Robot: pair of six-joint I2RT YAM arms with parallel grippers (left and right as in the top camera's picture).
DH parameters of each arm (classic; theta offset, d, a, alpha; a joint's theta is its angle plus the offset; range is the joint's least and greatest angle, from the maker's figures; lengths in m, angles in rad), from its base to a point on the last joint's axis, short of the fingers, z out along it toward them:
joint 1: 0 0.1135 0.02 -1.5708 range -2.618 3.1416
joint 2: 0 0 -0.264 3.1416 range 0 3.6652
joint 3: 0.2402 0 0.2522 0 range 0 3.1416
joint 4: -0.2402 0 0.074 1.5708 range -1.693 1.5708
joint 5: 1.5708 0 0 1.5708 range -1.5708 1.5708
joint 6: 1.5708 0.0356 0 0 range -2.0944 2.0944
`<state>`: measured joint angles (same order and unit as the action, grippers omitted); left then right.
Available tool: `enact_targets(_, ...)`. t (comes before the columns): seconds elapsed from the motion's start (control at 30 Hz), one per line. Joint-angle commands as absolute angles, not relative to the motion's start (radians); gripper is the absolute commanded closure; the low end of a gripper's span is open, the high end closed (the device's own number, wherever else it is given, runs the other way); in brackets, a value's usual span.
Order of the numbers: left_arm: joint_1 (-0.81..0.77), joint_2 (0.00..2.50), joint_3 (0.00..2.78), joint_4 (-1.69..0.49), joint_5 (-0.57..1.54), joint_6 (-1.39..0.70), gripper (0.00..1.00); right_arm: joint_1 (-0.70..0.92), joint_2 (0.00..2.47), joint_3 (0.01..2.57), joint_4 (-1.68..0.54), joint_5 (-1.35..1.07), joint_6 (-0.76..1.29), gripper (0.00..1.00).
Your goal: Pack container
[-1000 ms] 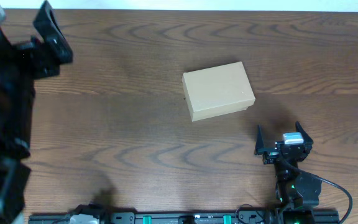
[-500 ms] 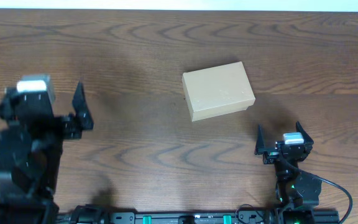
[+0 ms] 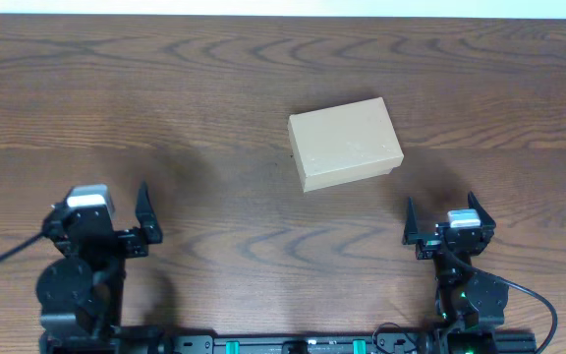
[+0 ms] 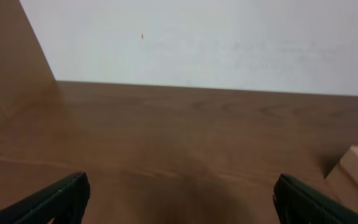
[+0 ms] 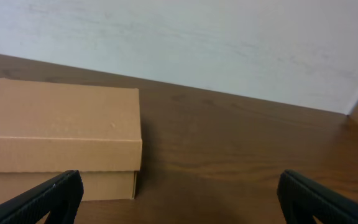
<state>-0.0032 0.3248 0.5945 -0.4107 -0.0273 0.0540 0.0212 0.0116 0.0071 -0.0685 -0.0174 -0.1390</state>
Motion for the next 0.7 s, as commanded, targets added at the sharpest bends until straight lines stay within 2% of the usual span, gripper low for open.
enact_targets(0.0,0.002,0.244,0.49,-0.38,-0.007,0.064,0.05,0.023,0.005,0.006,-0.075,-0.008,-0.128,0.01)
enact_targets(0.67,0.065,0.003,0.173,-0.392,-0.006,-0.009,0.05,0.023,0.005,0.006,-0.075,-0.008,-0.128,0.01)
